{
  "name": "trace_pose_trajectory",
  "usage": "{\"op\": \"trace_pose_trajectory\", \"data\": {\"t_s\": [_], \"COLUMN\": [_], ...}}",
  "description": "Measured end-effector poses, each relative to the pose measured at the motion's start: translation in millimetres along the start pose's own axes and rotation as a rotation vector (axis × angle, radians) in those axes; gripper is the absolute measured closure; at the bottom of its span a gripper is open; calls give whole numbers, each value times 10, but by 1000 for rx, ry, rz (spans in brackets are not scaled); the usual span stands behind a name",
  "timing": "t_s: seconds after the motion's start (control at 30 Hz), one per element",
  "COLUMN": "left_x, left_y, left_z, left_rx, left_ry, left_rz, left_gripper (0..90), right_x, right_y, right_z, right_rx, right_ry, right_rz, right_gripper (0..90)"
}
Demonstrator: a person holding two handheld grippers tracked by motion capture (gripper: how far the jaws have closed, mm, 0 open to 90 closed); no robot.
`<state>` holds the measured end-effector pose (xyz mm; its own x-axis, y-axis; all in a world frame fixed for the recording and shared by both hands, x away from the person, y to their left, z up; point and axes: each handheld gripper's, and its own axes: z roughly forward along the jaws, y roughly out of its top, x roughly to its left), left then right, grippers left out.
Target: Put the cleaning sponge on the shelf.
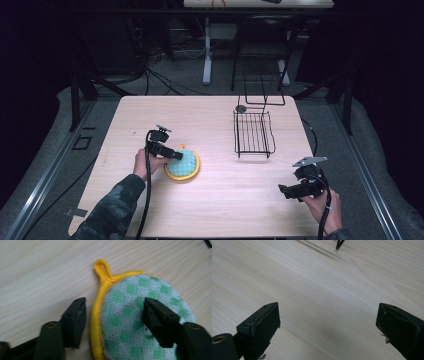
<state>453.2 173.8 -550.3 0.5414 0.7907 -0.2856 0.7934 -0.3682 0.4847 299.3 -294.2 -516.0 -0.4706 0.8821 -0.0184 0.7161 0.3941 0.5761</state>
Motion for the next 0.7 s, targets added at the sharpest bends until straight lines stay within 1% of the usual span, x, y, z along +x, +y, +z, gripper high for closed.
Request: {"op": "trace_pose_trajectory", "data": {"t_s": [0.03, 0.1, 0.2, 0.23, 0.33, 0.43, 0.47, 0.5, 0.53, 0.6, 0.63, 0.7], "left_x": [-9, -13, -25, -29, -39, -44, -63, -63, -94, -119, -128, -135], "left_y": [-8, -27, -44, -47, -53, -60, -72, -72, -79, -84, -83, -83], "left_z": [12, 40, 41, 42, 39, 39, 39, 39, 38, 34, 33, 33], "left_rx": [-3, -2, -12, -14, -19, -29, -43, -43, -48, -54, -58, -61], "left_ry": [2, 1, 3, 6, 6, 7, 16, 16, 34, 49, 55, 57], "left_rz": [-7, -3, -1, 5, 21, 19, 34, 34, 55, 72, 79, 80], "left_gripper": [417, 470, 503, 550, 607, 662, 676, 697, 708, 727, 734, 754], "right_x": [6, 12, 15, 14, 0, -5, -7, -7, -3, 9, 13, 12], "right_y": [4, 10, 8, 9, 16, 24, 26, 26, 32, 27, 26, 26], "right_z": [-1, -1, -2, -1, 4, 9, 8, 8, 8, 9, 7, 12], "right_rx": [-1, -2, -2, -2, -2, 0, -4, -4, 1, -3, -1, -5], "right_ry": [-2, 1, 3, 4, 2, 4, 4, 4, 7, 7, 7, 6], "right_rz": [-8, -10, -8, -8, -9, -7, -3, -3, -3, -6, -5, -12], "right_gripper": [49, 50, 51, 52, 53, 54, 54, 54, 55, 55, 55, 56]}}
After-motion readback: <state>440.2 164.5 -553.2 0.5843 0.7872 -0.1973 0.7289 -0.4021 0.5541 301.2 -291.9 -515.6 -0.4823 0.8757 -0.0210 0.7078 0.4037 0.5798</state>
